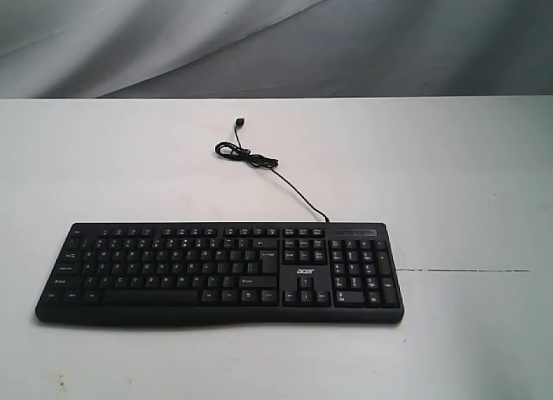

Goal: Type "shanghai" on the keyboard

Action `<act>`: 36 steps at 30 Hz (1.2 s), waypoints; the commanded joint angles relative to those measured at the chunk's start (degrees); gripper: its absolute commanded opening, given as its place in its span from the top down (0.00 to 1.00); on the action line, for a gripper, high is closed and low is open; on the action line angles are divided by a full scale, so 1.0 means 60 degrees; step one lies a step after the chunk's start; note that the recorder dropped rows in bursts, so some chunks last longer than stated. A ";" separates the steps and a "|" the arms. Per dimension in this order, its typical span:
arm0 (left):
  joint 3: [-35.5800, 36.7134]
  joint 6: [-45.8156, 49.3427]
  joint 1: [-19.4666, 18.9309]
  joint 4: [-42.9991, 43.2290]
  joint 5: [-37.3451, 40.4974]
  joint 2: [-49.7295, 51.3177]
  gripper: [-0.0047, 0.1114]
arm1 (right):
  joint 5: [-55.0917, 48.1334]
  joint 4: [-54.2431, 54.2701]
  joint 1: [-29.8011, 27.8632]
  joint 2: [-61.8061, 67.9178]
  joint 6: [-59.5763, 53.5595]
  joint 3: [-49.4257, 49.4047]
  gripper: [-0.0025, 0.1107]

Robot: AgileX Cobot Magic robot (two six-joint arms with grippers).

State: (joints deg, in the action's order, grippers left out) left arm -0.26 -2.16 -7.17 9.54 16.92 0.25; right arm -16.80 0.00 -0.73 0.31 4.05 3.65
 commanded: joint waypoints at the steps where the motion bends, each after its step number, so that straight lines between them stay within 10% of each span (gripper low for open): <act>1: 0.0044 -0.0075 0.0070 0.0001 -0.0076 -0.0041 0.96 | -0.1503 0.0152 0.0004 -0.0051 0.0014 0.1640 0.98; 15: 0.0044 -0.0075 0.0070 0.0001 -0.0076 -0.0041 0.96 | -0.2381 0.0258 0.0017 0.5179 -0.0133 0.7003 0.98; 28: 0.0044 -0.0075 0.0070 0.0001 -0.0076 -0.0041 0.96 | -0.2735 0.1360 0.0063 0.7386 -0.0068 0.7854 0.98; 36: 0.0044 -0.0075 0.0070 0.0001 -0.0076 -0.0041 0.96 | -0.2873 0.1481 0.2985 1.0049 -0.0180 0.7854 0.98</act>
State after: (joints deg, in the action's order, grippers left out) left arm -0.26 -2.16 -7.17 9.54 16.92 0.25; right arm -36.80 7.85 12.42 56.29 3.64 50.38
